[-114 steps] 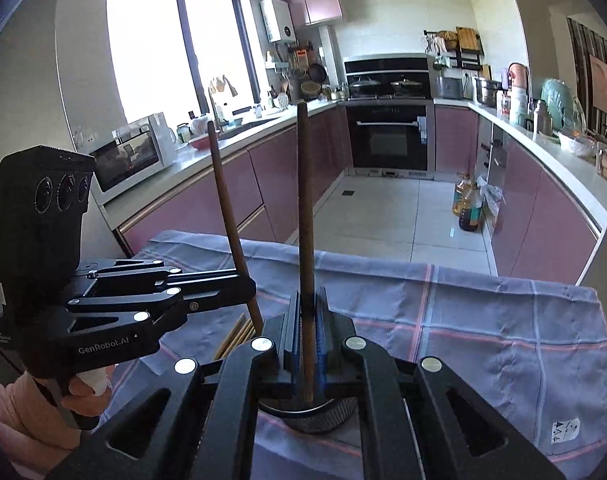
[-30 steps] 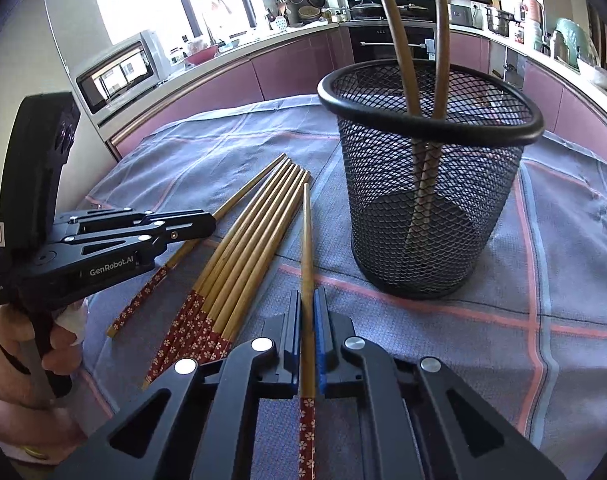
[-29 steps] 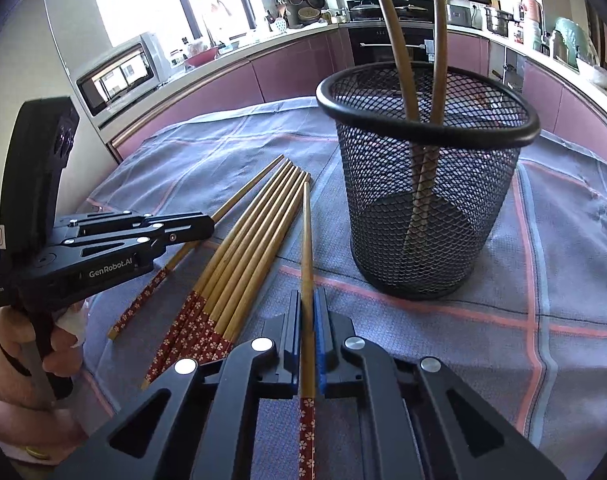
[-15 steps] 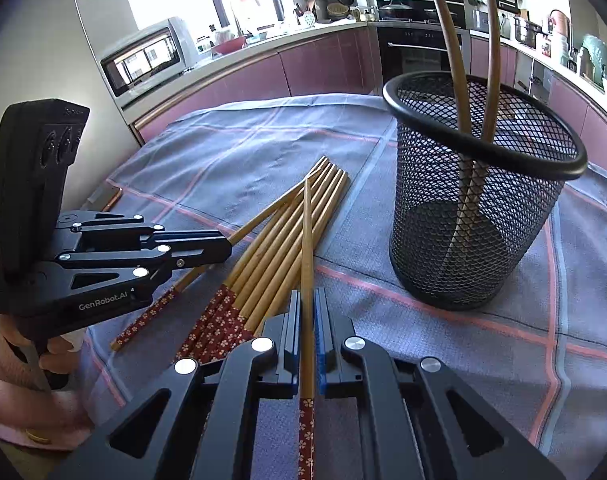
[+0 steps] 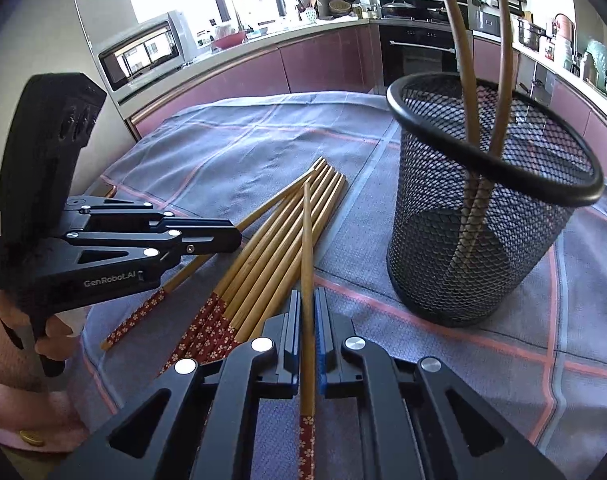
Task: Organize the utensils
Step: 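Lift the chopstick with the right gripper and drop it into the mesh cup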
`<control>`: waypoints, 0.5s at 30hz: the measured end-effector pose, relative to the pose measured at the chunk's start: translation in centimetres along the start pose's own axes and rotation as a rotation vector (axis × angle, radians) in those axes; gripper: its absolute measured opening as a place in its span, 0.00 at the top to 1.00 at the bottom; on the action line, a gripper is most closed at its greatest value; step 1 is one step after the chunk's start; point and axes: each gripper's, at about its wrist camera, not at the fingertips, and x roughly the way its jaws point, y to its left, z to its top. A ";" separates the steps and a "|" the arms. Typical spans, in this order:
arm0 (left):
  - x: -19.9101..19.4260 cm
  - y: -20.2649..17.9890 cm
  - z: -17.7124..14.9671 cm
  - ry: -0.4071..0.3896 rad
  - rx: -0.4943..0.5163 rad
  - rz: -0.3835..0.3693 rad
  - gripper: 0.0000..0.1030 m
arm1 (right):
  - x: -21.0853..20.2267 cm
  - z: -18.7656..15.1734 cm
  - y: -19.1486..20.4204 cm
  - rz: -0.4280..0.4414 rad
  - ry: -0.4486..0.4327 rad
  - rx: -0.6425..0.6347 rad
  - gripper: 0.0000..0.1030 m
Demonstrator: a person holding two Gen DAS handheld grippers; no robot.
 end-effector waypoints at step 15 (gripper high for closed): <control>-9.6 -2.4 1.6 -0.204 0.078 -0.185 0.93 | -9.5 0.7 -2.4 0.036 -0.252 0.074 0.94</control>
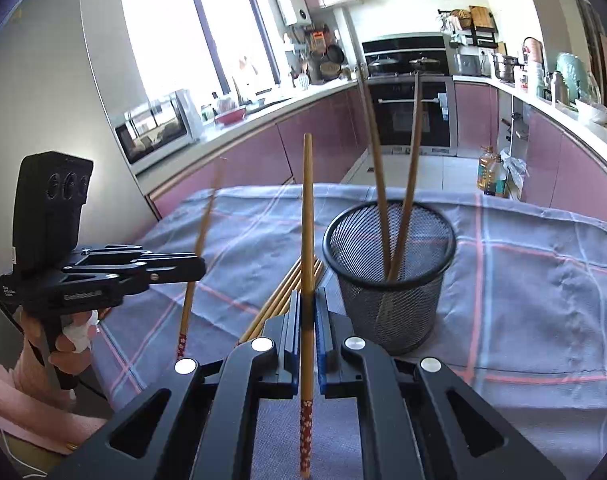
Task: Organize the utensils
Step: 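Lift the chopstick with the right gripper and drop it into the mesh cup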
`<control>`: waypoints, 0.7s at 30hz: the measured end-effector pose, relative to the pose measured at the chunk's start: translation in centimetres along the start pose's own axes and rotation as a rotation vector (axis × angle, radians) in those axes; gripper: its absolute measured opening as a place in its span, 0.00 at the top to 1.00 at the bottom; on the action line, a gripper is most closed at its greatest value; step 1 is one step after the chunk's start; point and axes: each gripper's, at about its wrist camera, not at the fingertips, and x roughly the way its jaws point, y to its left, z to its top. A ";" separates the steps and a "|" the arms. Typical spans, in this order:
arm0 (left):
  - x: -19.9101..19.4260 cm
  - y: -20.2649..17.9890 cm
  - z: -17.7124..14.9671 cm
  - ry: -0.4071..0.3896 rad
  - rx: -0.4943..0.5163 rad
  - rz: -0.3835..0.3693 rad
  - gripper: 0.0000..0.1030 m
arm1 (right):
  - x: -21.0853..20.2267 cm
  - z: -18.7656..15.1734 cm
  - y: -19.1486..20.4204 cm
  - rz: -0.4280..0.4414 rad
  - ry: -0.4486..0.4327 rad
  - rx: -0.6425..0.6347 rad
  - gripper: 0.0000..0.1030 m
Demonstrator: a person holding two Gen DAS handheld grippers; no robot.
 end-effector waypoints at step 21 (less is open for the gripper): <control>-4.8 -5.4 10.6 -0.253 0.082 -0.112 0.93 | -5.5 8.3 -2.3 -0.022 -0.234 -0.039 0.94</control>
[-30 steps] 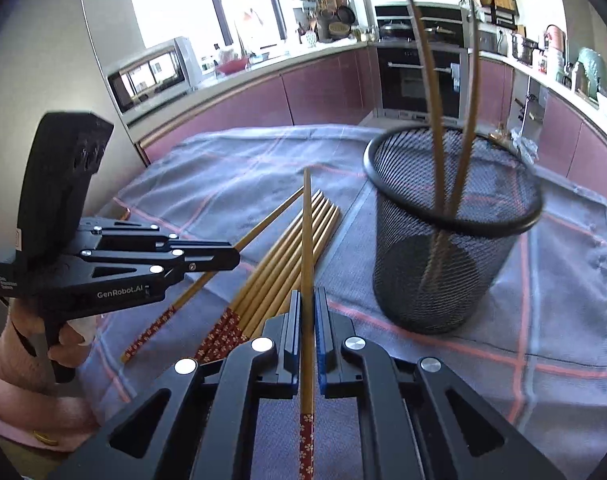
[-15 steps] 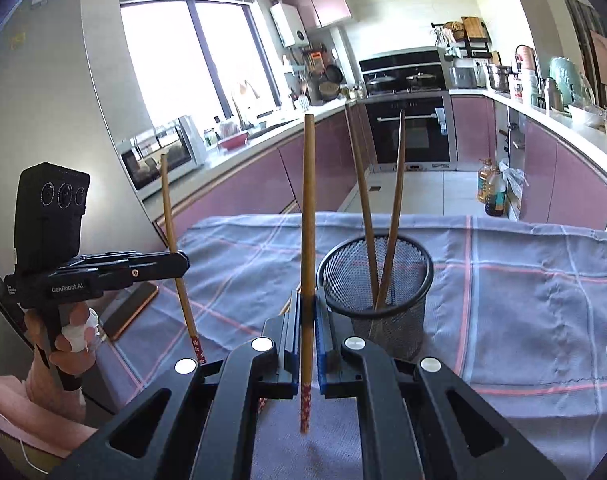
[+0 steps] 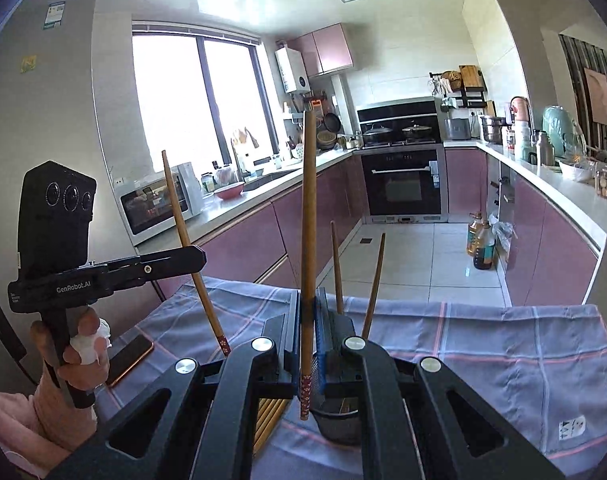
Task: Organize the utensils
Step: 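Lift the chopstick with the right gripper and drop it into the mesh cup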
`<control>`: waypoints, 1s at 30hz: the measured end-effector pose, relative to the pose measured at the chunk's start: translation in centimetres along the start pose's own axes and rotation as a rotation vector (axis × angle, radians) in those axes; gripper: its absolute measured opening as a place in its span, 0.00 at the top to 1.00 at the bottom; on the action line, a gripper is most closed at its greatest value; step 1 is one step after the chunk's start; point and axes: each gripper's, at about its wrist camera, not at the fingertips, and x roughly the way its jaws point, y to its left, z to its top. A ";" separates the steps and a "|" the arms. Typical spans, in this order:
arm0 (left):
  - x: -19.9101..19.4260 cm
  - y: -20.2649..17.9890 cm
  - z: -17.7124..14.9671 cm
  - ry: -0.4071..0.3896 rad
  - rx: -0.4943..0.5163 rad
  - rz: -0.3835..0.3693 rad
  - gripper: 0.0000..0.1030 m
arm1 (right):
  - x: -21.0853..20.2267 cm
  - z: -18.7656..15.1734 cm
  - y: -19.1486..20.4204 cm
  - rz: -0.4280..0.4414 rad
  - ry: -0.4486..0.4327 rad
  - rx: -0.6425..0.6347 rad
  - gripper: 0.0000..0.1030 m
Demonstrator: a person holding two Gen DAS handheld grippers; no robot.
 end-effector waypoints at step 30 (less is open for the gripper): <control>13.1 1.2 -3.6 0.319 -0.004 0.057 0.92 | 7.8 -3.3 -3.3 -0.064 0.254 0.064 0.93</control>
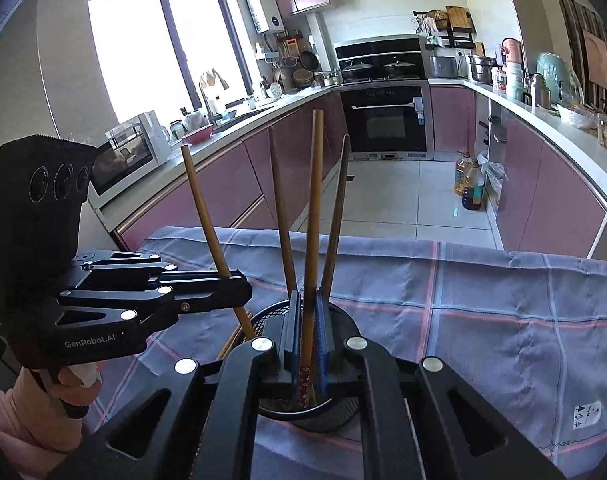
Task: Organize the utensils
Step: 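Lift the chopstick with the right gripper and drop it into the mesh cup, then return the right gripper to the chopsticks and grasp another one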
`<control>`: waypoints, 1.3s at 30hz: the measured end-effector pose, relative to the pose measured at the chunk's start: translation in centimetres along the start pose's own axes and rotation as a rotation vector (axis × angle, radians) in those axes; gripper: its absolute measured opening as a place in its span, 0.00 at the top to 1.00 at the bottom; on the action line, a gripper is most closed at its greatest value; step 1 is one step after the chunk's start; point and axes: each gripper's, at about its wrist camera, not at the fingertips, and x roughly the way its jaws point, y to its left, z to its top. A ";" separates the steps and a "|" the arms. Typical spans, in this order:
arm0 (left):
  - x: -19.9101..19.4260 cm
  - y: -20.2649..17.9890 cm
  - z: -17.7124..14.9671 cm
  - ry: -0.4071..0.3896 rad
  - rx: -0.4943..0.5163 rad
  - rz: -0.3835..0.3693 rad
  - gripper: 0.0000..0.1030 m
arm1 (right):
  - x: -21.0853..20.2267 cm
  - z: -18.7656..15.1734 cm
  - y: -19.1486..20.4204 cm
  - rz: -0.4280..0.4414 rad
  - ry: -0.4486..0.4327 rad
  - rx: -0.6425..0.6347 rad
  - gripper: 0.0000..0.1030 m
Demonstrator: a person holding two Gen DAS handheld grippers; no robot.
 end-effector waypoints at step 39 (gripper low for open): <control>-2.6 7.9 -16.5 0.092 -0.134 0.289 0.44 | 5.7 -10.2 7.3 0.105 0.227 0.002 0.62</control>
